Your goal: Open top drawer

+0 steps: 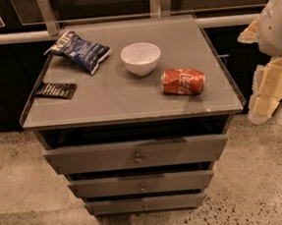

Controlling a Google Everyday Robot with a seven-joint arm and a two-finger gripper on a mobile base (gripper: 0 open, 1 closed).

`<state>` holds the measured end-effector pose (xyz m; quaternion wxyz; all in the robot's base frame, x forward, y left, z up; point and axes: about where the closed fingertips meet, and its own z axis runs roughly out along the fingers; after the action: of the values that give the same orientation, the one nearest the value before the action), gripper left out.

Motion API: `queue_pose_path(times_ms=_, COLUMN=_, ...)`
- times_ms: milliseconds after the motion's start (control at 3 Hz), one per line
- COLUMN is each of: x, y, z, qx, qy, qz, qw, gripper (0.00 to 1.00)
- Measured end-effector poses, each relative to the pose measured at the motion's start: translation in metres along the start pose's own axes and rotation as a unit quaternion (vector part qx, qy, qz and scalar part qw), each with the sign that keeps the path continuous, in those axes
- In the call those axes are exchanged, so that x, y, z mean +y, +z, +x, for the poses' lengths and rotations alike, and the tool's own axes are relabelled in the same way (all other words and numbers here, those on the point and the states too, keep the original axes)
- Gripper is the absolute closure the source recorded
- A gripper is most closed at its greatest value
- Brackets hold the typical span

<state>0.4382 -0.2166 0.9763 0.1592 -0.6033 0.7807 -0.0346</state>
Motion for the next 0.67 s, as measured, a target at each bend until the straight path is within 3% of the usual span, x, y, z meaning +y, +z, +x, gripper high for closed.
queue_pose_path(times_ms=333, x=0.0, y=0.0, z=0.0, qx=0.0, qy=0.0, qz=0.0, qw=1.0, gripper=0.0)
queue_pose_path(times_ms=667, x=0.015, y=0.007, z=0.007, qx=-0.008, qy=0.008, qz=0.003, qw=0.9999, gripper=0.0)
